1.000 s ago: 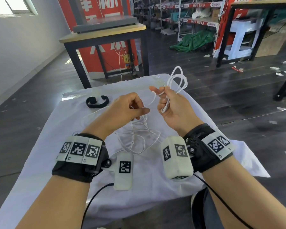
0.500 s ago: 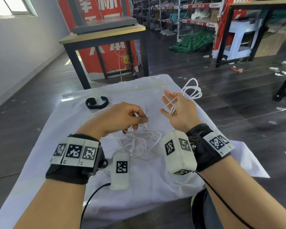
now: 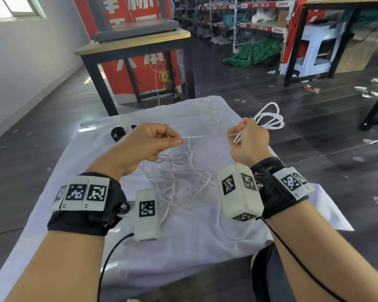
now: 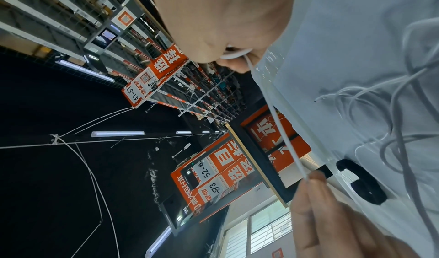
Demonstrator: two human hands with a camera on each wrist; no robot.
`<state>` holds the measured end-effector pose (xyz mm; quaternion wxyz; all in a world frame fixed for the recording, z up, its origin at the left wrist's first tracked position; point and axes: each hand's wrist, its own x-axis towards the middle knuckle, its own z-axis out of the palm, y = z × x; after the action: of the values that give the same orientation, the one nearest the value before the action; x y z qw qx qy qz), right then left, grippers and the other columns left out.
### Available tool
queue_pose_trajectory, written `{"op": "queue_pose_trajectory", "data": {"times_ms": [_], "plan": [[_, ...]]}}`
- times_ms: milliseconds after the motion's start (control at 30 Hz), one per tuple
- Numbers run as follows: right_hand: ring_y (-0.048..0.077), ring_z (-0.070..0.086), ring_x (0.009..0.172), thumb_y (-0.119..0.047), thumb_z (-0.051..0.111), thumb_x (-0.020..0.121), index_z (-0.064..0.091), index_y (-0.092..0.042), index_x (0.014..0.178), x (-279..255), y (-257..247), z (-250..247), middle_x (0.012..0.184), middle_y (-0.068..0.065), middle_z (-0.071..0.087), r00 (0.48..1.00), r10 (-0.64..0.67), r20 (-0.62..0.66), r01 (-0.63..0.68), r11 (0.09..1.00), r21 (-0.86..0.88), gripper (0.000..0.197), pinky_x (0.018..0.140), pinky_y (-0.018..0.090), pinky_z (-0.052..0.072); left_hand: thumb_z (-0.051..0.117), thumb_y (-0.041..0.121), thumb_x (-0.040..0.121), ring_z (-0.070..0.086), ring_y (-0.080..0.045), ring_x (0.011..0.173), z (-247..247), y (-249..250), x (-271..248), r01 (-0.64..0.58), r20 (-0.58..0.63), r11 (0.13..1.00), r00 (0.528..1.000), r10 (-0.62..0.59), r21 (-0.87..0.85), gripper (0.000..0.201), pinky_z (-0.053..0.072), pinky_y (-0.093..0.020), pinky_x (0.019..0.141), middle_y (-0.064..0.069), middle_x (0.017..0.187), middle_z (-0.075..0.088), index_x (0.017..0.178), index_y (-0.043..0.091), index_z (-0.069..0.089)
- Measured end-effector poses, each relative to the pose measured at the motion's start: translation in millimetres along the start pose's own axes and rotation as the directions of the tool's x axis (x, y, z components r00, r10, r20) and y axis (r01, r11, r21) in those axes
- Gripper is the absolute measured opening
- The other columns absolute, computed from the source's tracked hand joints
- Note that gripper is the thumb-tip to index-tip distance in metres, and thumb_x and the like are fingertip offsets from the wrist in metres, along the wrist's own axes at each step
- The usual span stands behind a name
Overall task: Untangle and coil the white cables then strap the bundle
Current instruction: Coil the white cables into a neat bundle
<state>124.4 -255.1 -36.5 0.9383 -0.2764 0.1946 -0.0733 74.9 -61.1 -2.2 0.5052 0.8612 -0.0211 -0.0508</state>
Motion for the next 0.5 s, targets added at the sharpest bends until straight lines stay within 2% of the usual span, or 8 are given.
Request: {"op": "queue_pose_trajectory", "data": {"times_ms": [67, 133, 200, 300, 367, 400, 500], "plan": [[0.007, 0.030, 0.031, -0.007, 0.029, 0.100, 0.042, -0.012, 0.076, 3, 1, -1, 0.059, -0.001, 0.033, 0.999, -0.042, -0.008, 0.041, 0.995, -0.092, 0.028, 0.036, 0.017, 0.030, 0.071, 0.025, 0.085, 0.032, -0.002, 0.044, -2, -2, 1, -0.025, -0.045, 0.994, 0.999, 0.030, 0.108, 0.007, 0.030, -0.013, 0.046, 0.013, 0.048, 0.041, 0.084, 0.018, 0.072], [0.006, 0.029, 0.033, -0.007, 0.029, 0.099, 0.042, -0.013, 0.076, 3, 3, -1, 0.060, -0.002, 0.034, 0.997, -0.071, -0.001, 0.070, 0.983, -0.170, 0.027, 0.036, 0.018, 0.025, 0.073, 0.026, 0.083, 0.036, -0.002, 0.047, -3, 0, -1, -0.057, 0.002, 0.988, 0.998, 0.057, 0.140, 0.007, 0.032, -0.013, 0.047, 0.012, 0.053, 0.048, 0.085, 0.020, 0.074], [0.006, 0.029, 0.035, -0.008, 0.031, 0.099, 0.042, -0.014, 0.076, 1, 4, -1, 0.061, -0.001, 0.037, 0.995, -0.095, 0.010, 0.094, 0.964, -0.250, 0.027, 0.036, 0.018, 0.024, 0.075, 0.025, 0.080, 0.040, -0.006, 0.054, -4, 6, -8, -0.058, 0.144, 0.984, 0.989, 0.034, 0.168, 0.006, 0.034, -0.015, 0.051, 0.007, 0.061, 0.055, 0.084, 0.021, 0.076], [0.005, 0.033, 0.037, -0.011, 0.034, 0.100, 0.045, -0.015, 0.076, -4, 9, 1, 0.063, -0.001, 0.044, 0.994, -0.075, 0.078, 0.102, 0.898, -0.428, 0.027, 0.035, 0.016, 0.025, 0.076, 0.024, 0.079, 0.037, -0.008, 0.055, -3, 14, -17, -0.028, 0.348, 0.969, 0.936, -0.060, 0.244, 0.007, 0.032, -0.013, 0.050, -0.006, 0.071, 0.066, 0.085, 0.022, 0.078], [0.005, 0.036, 0.040, -0.014, 0.036, 0.101, 0.048, -0.014, 0.077, -8, 14, 2, 0.065, 0.000, 0.048, 0.986, -0.021, 0.163, 0.112, 0.810, -0.576, 0.026, 0.034, 0.014, 0.027, 0.076, 0.024, 0.078, 0.036, -0.007, 0.054, -1, 16, -19, -0.025, 0.407, 0.967, 0.910, -0.084, 0.255, 0.008, 0.032, -0.014, 0.050, -0.018, 0.086, 0.068, 0.085, 0.022, 0.079], [0.004, 0.037, 0.039, -0.015, 0.037, 0.101, 0.049, -0.014, 0.077, -10, 17, 3, 0.066, 0.000, 0.050, 0.977, 0.019, 0.214, 0.127, 0.753, -0.646, 0.026, 0.034, 0.013, 0.027, 0.077, 0.025, 0.076, 0.037, -0.006, 0.053, -1, 17, -19, -0.027, 0.419, 0.970, 0.905, -0.079, 0.240, 0.009, 0.032, -0.014, 0.050, -0.019, 0.085, 0.067, 0.084, 0.022, 0.079], [0.003, 0.036, 0.035, -0.018, 0.044, 0.100, 0.051, -0.011, 0.076, -17, 24, 1, 0.063, 0.001, 0.053, 0.916, 0.211, 0.340, 0.151, 0.605, -0.782, 0.027, 0.035, 0.014, 0.026, 0.075, 0.028, 0.071, 0.038, -0.007, 0.052, -1, 17, -19, -0.045, 0.419, 0.990, 0.908, -0.017, 0.137, 0.017, 0.033, -0.014, 0.049, -0.003, 0.071, 0.064, 0.085, 0.019, 0.079]]}}
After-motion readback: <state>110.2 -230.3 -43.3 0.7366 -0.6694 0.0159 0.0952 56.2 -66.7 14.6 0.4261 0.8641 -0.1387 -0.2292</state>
